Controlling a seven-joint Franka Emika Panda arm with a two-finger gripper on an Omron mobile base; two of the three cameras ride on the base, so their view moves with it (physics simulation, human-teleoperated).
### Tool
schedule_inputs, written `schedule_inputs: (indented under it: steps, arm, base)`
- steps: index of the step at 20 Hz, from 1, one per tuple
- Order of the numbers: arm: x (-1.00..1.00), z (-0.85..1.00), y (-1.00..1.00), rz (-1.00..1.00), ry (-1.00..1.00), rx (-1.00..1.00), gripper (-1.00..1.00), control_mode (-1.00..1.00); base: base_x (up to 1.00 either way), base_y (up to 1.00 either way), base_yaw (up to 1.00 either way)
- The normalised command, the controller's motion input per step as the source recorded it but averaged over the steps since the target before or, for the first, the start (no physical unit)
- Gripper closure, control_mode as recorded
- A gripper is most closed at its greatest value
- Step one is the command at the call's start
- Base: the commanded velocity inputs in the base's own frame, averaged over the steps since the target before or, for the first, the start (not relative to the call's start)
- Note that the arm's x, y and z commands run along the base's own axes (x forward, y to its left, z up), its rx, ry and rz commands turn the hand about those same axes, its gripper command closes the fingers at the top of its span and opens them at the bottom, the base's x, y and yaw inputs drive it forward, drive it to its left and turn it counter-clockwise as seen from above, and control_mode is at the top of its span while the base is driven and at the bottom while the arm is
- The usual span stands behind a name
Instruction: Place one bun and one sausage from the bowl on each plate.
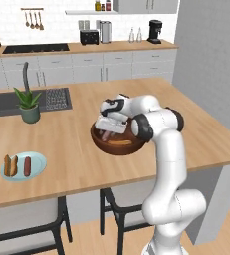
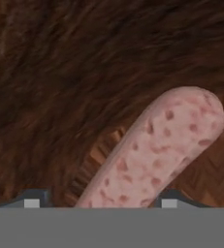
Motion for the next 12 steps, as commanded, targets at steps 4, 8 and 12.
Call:
schedule_inputs:
  steps: [4, 8, 12]
  arm:
    - [-0.03, -0.36, 0.39, -0.06, 0.16, -0.04, 1.0, -1.0]
    - [0.0, -0.07, 0.26, -0.08, 0.19, -0.05, 1.0, -1.0]
    - [-0.05, 0.0, 0.05, -0.09, 0.08, 0.0, 1.0, -1.0]
  base:
    - [0.0, 0.0, 0.0]
    - [0.0, 0.0, 0.0]
    - [0.0, 0.0, 0.0]
